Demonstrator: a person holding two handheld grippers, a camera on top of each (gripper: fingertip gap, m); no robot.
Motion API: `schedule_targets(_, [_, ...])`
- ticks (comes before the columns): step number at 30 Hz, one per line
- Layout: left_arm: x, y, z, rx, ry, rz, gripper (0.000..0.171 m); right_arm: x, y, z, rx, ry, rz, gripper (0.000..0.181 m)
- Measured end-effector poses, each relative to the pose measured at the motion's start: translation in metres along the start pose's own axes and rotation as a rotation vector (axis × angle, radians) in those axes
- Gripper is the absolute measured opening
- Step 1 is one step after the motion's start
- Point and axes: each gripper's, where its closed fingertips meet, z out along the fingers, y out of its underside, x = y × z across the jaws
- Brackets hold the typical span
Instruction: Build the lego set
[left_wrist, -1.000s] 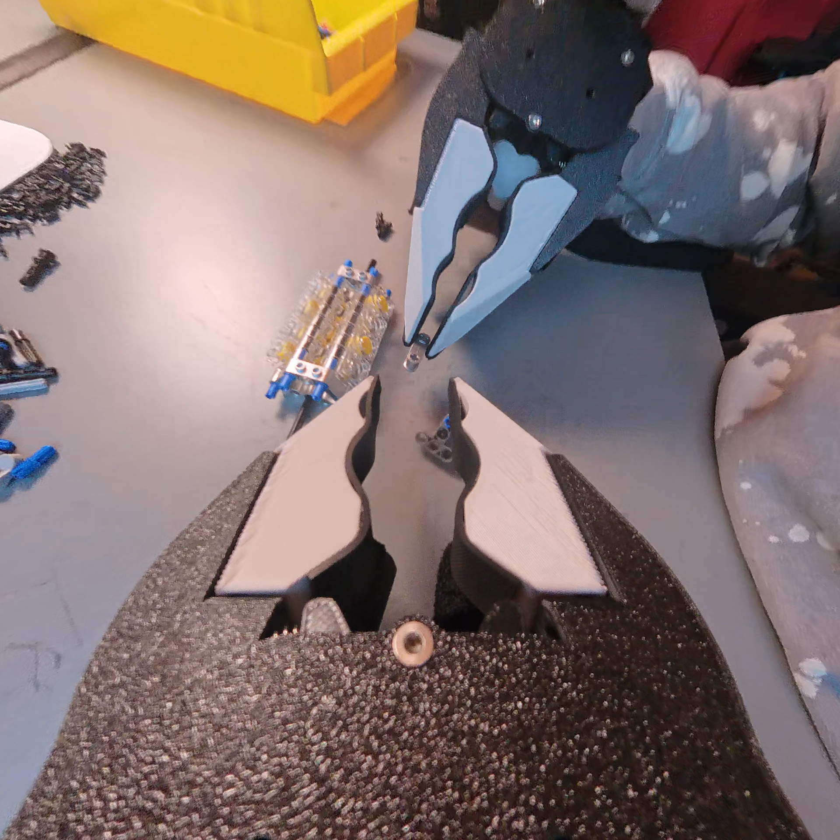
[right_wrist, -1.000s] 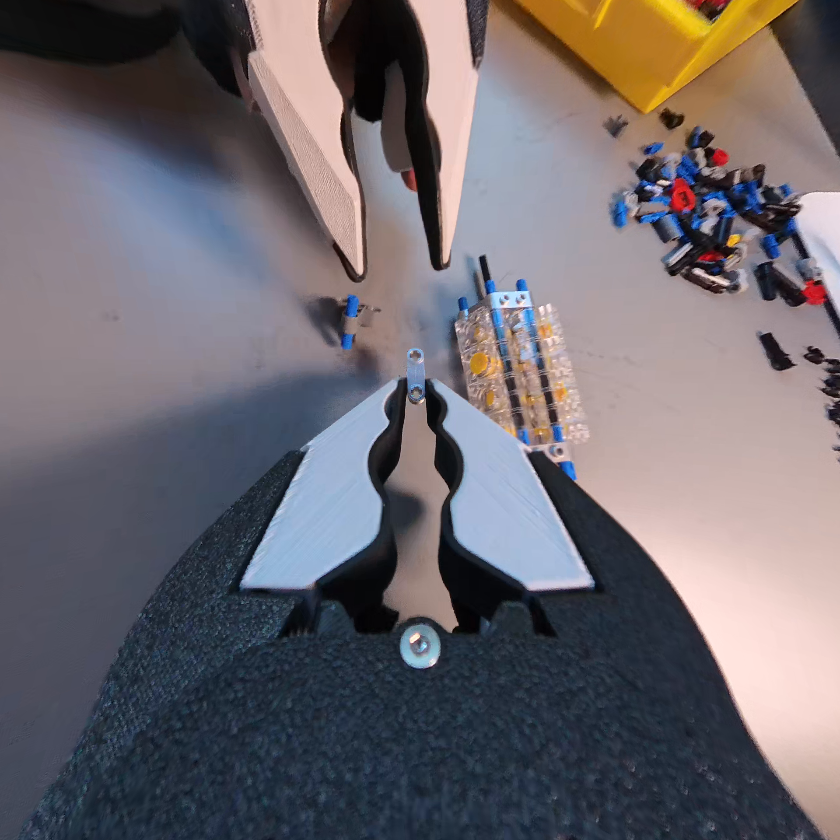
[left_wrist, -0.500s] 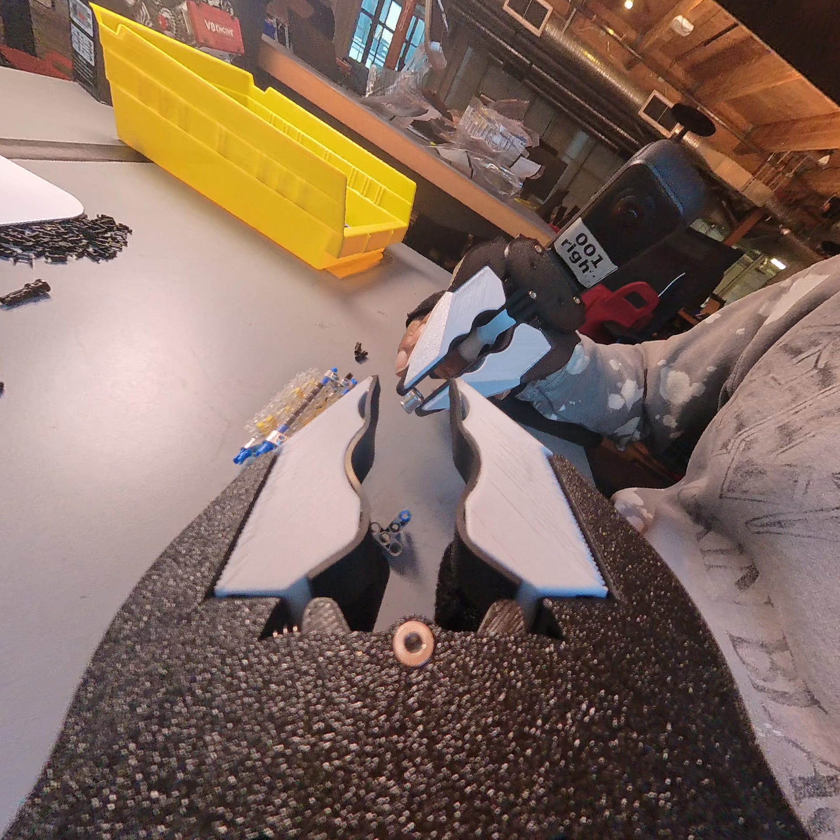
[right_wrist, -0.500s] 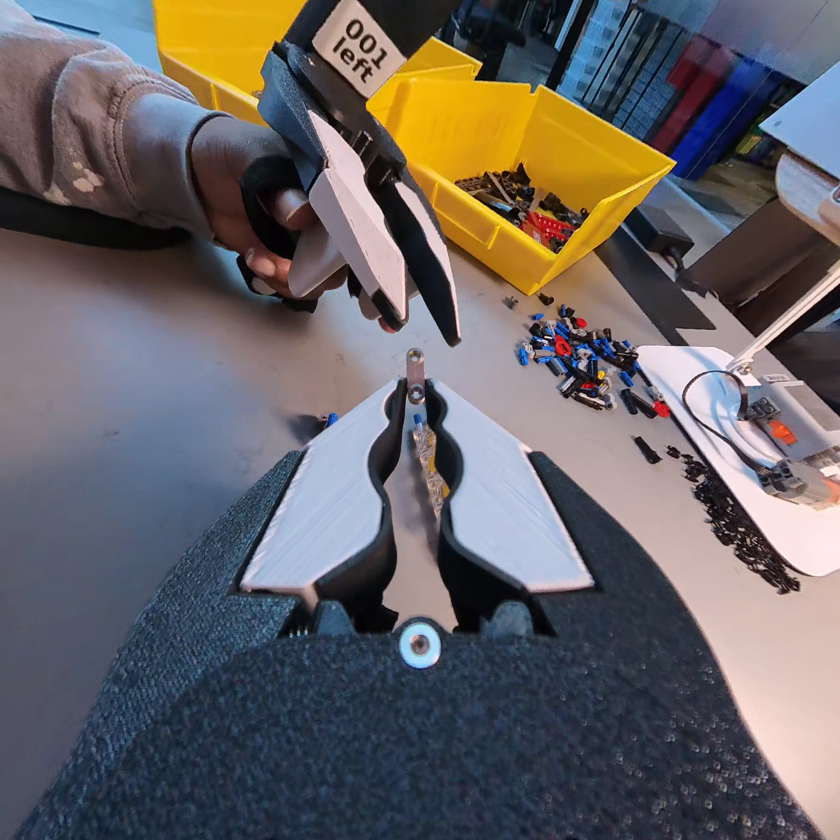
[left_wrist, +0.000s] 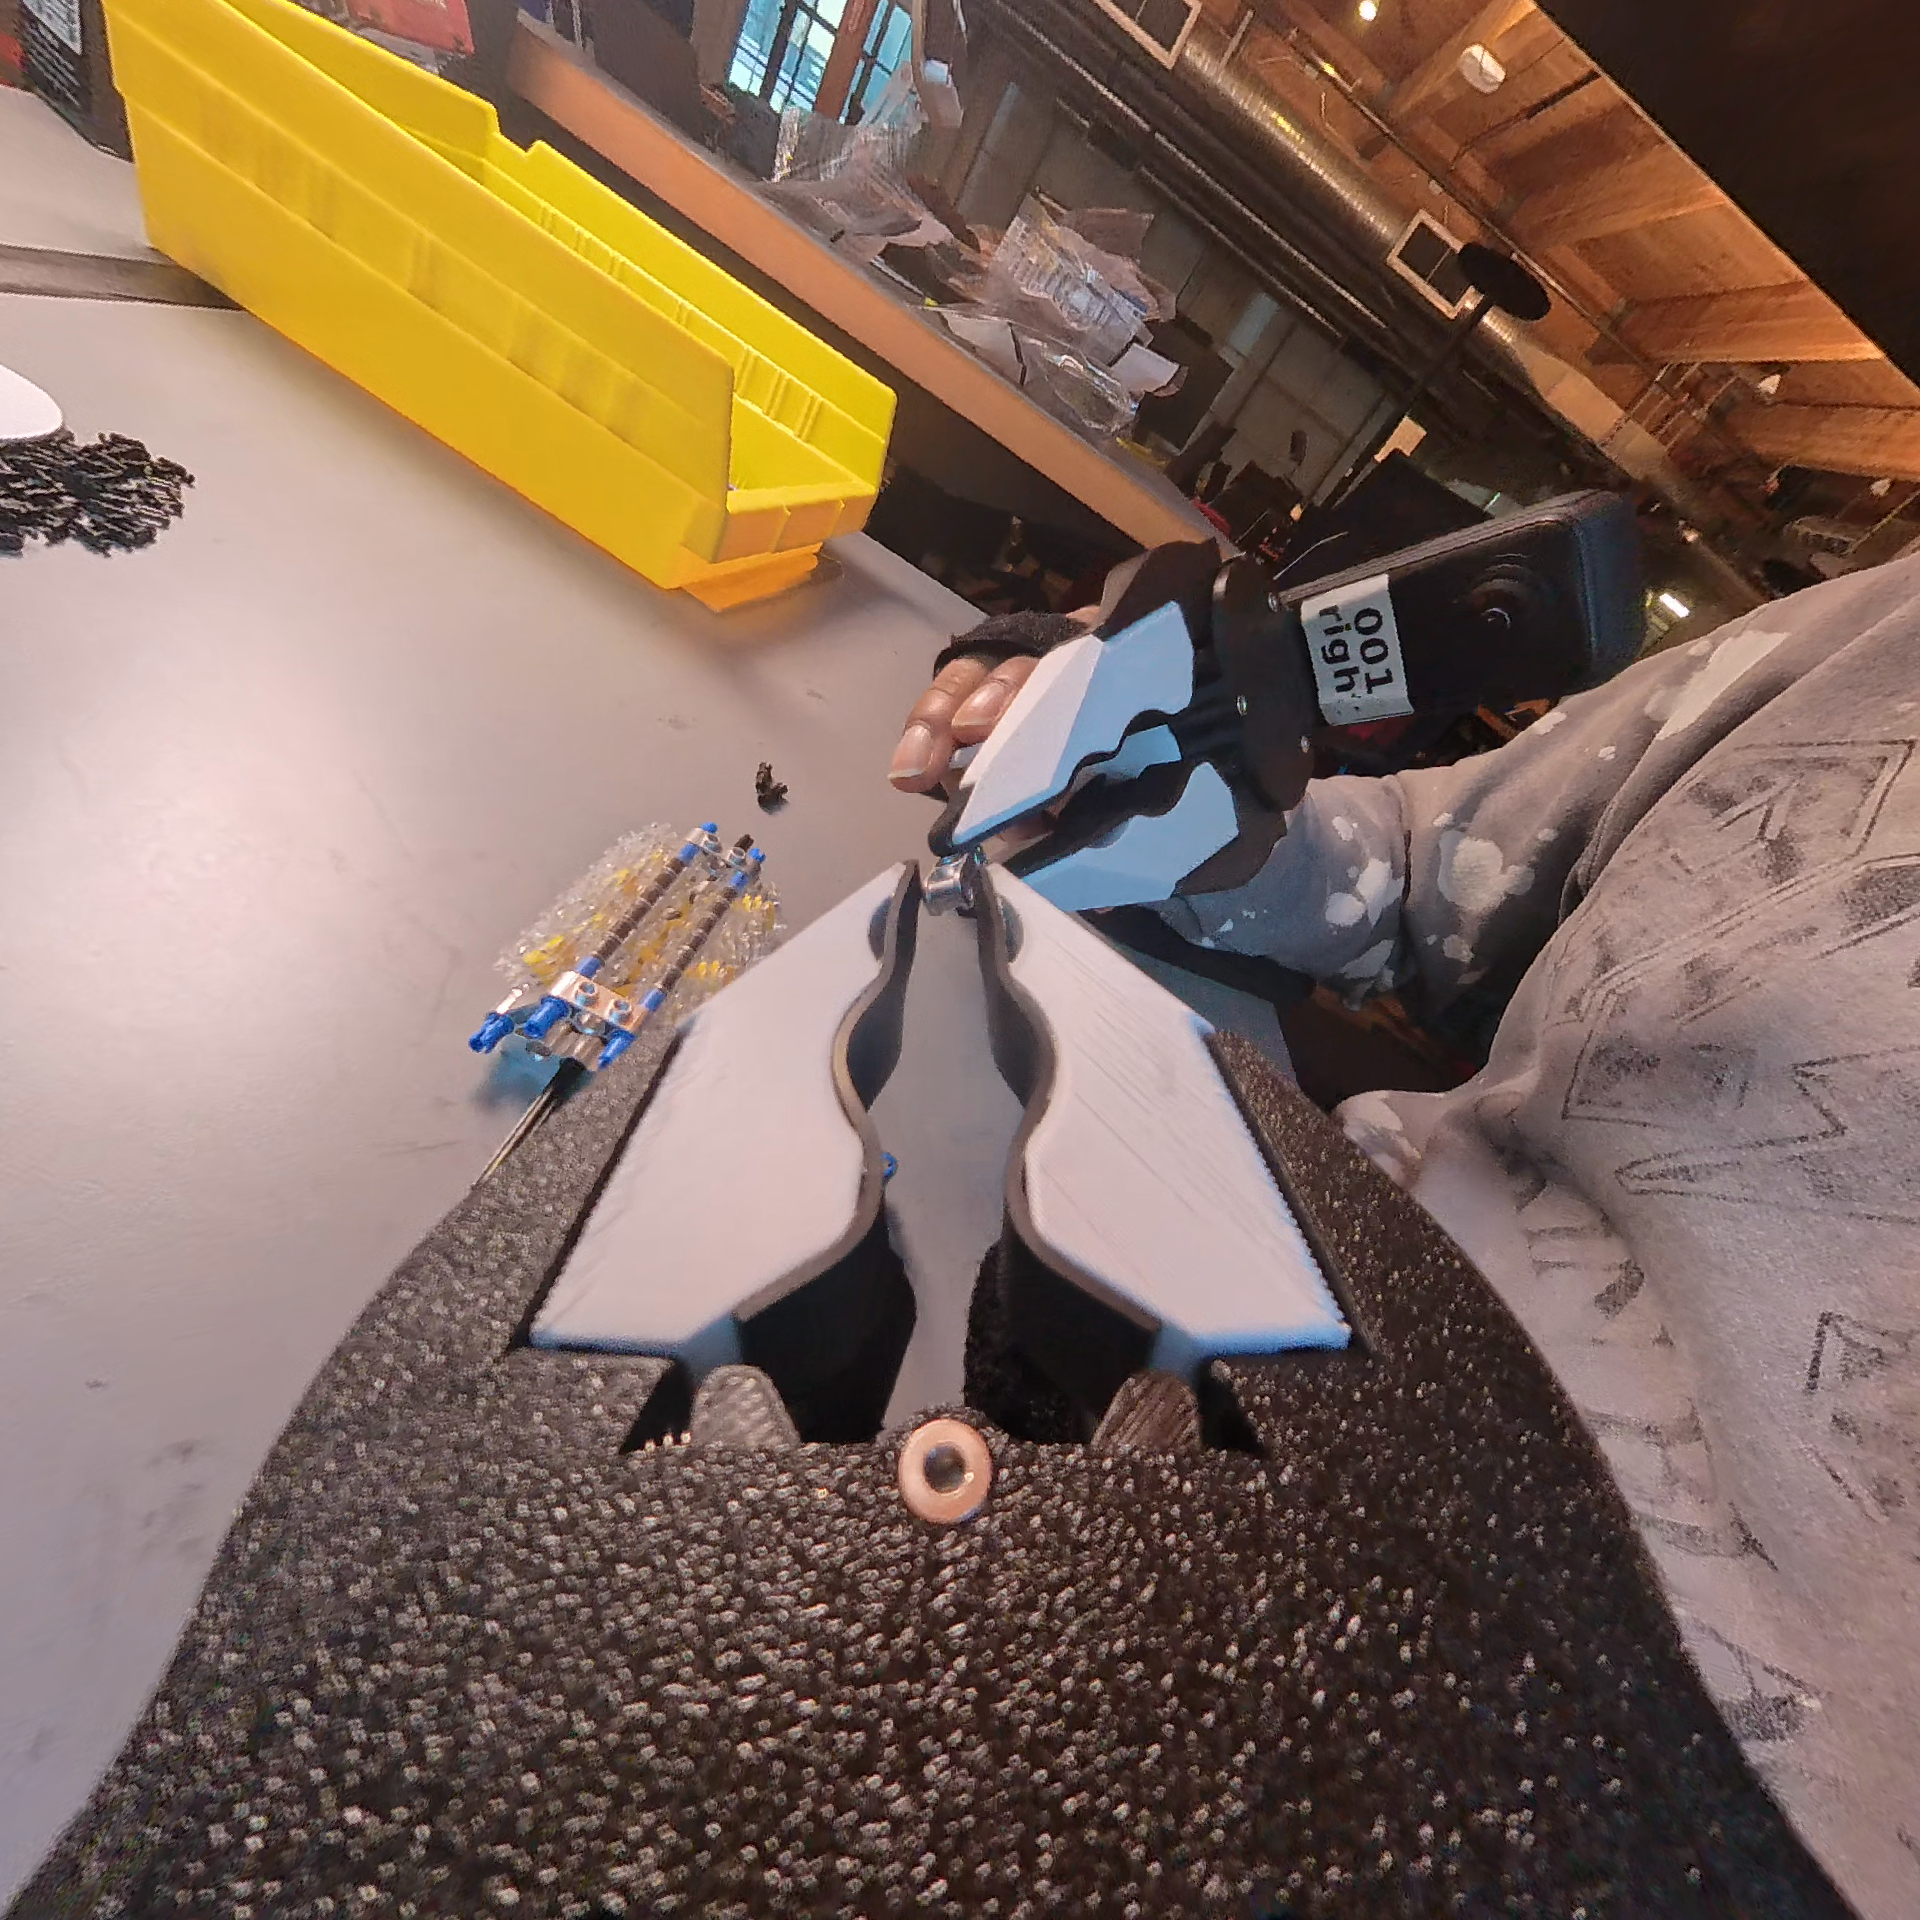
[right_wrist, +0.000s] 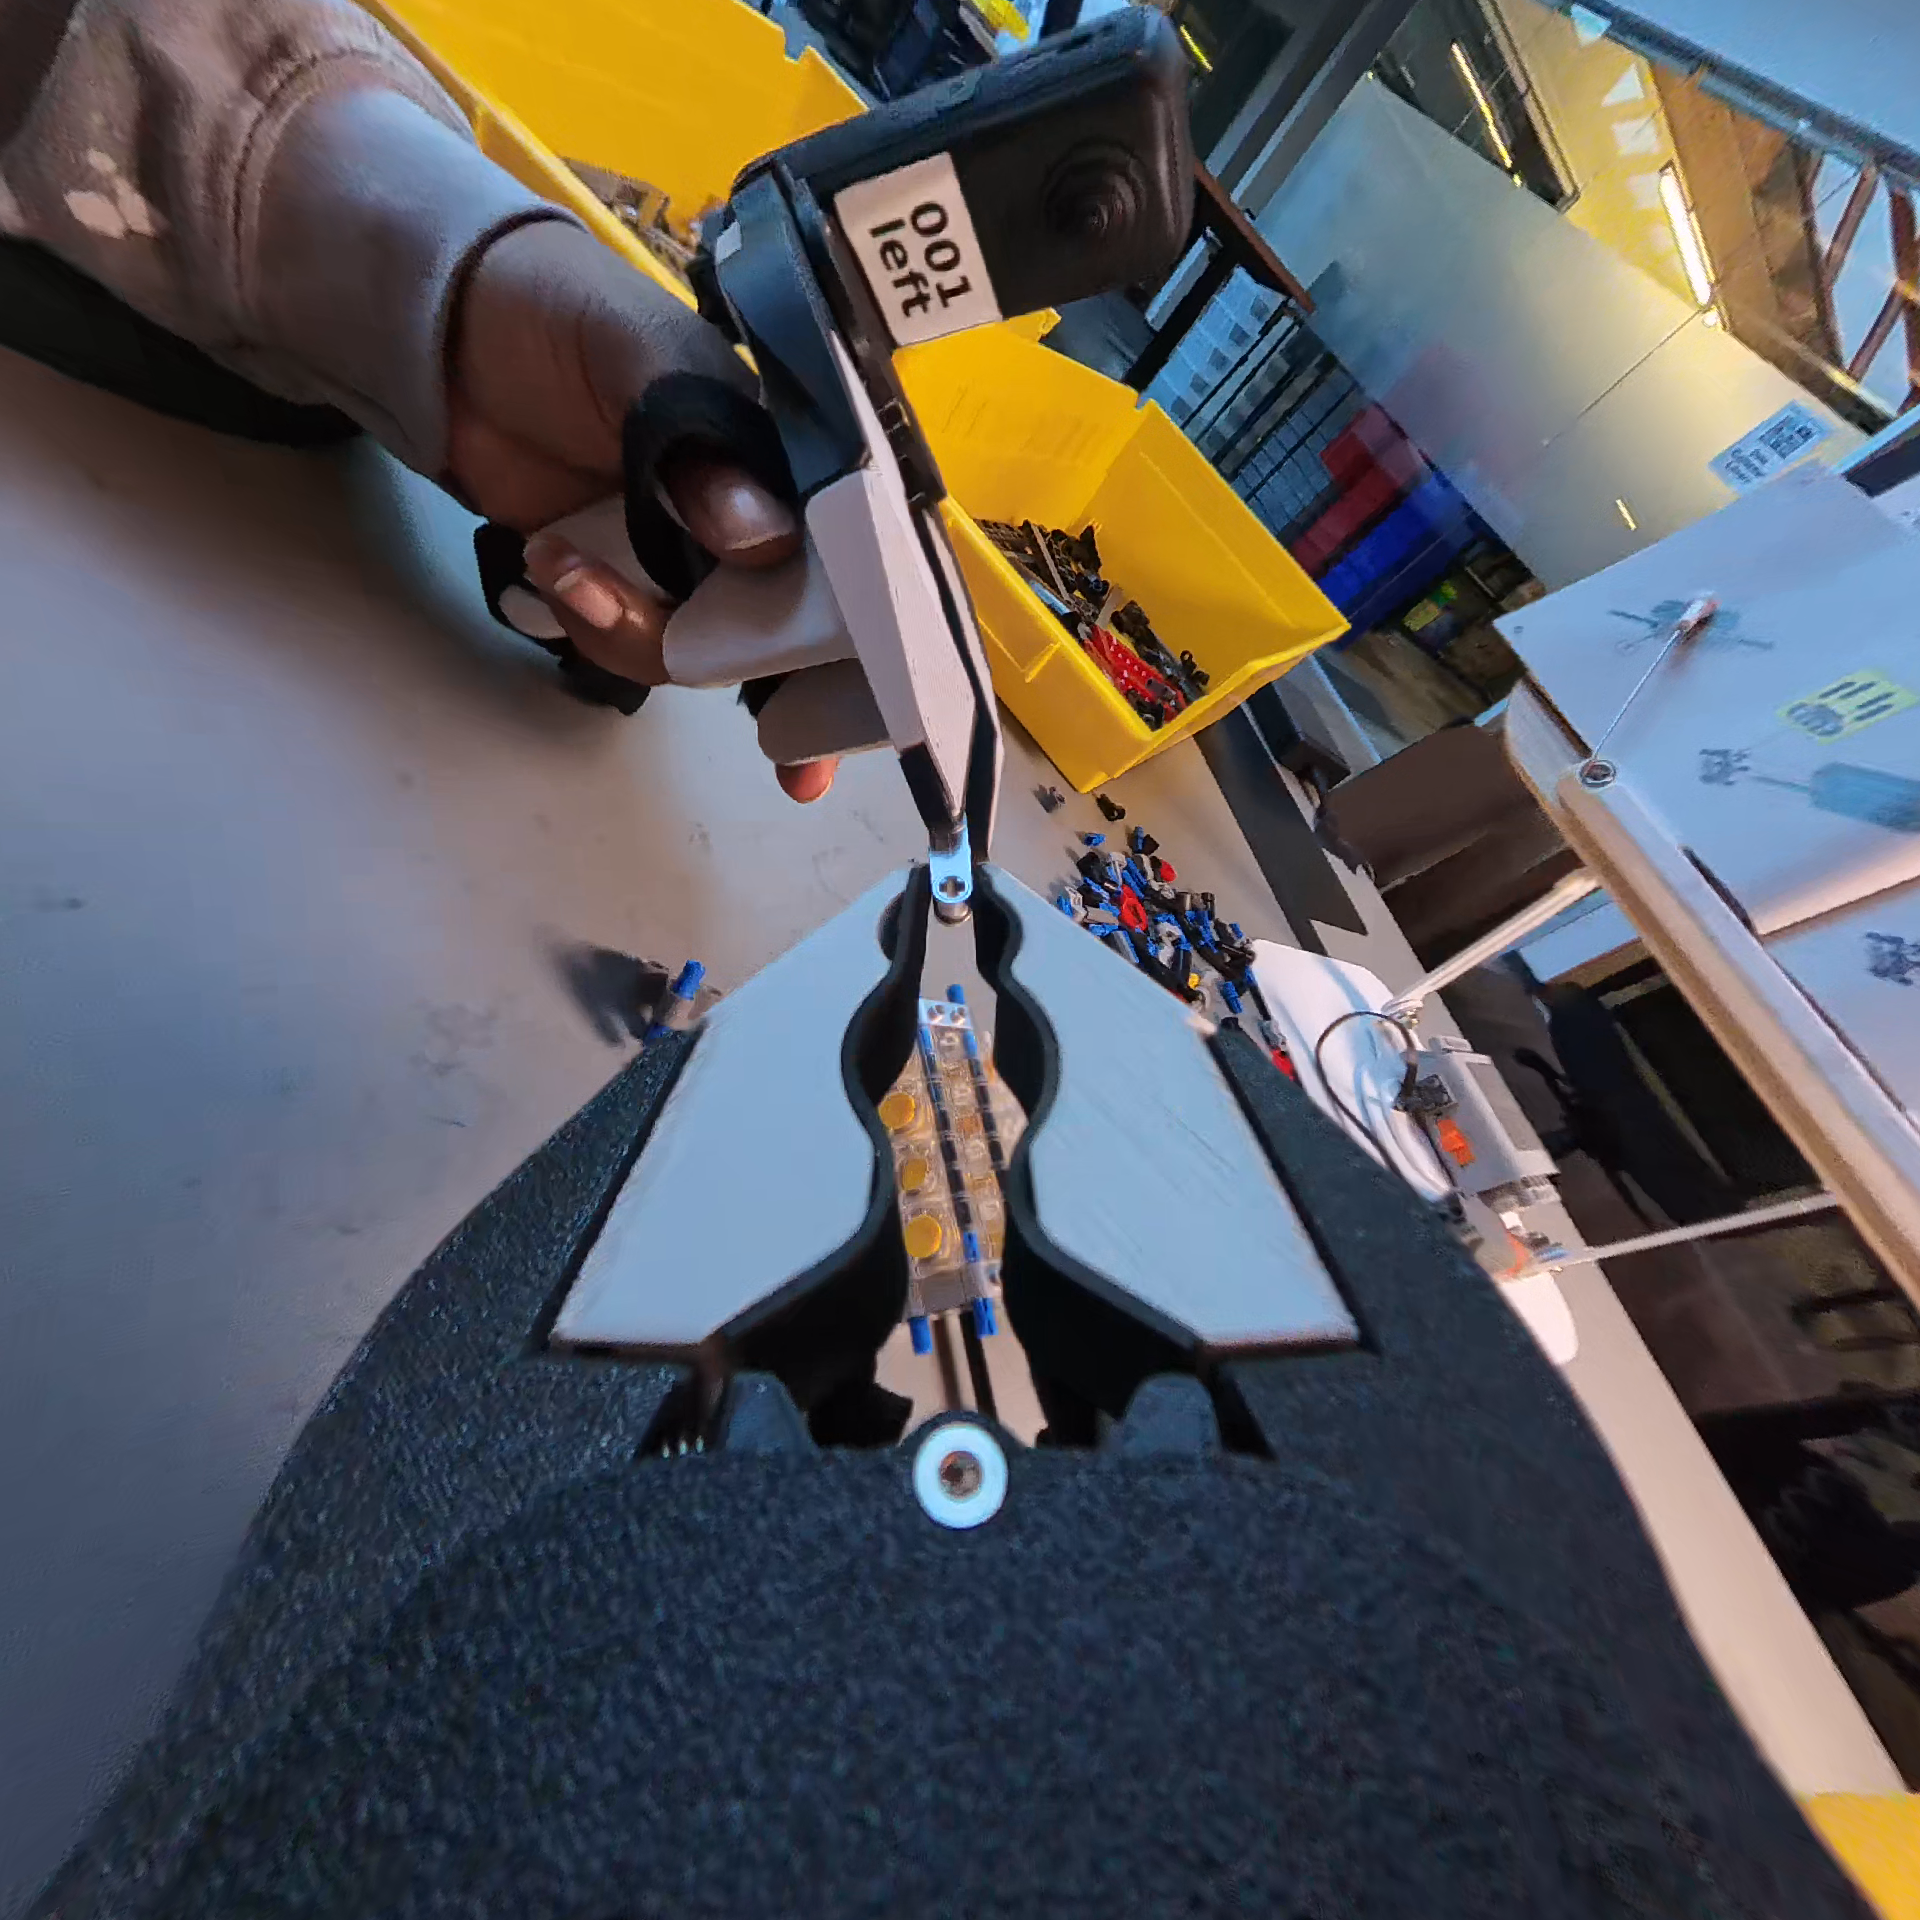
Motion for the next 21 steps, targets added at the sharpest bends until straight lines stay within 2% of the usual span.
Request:
schedule_targets(4, [0.000,0.003,-0.001,-0.034,-0.026,0.071,0.007,-0.002,0.002,0.001,-0.005,-0.010,-0.004,0.007])
schedule_targets(10, [0.006,0.008,0.002,-0.106,-0.123,0.411,0.006,-0.007,0.007,0.000,0.016,-0.147,0.250,0.017])
schedule_targets(13, [0.010,0.012,0.004,-0.134,-0.144,0.539,0.006,-0.014,0.000,-0.003,0.066,-0.234,0.342,0.015])
schedule_targets(18, [0.012,0.020,0.004,-0.191,-0.137,0.617,0.007,-0.020,0.003,-0.008,0.058,-0.311,0.355,0.008])
schedule_targets(21, [0.006,0.031,0.001,-0.284,-0.144,0.643,0.007,-0.022,0.006,-0.009,0.046,-0.335,0.351,0.007])
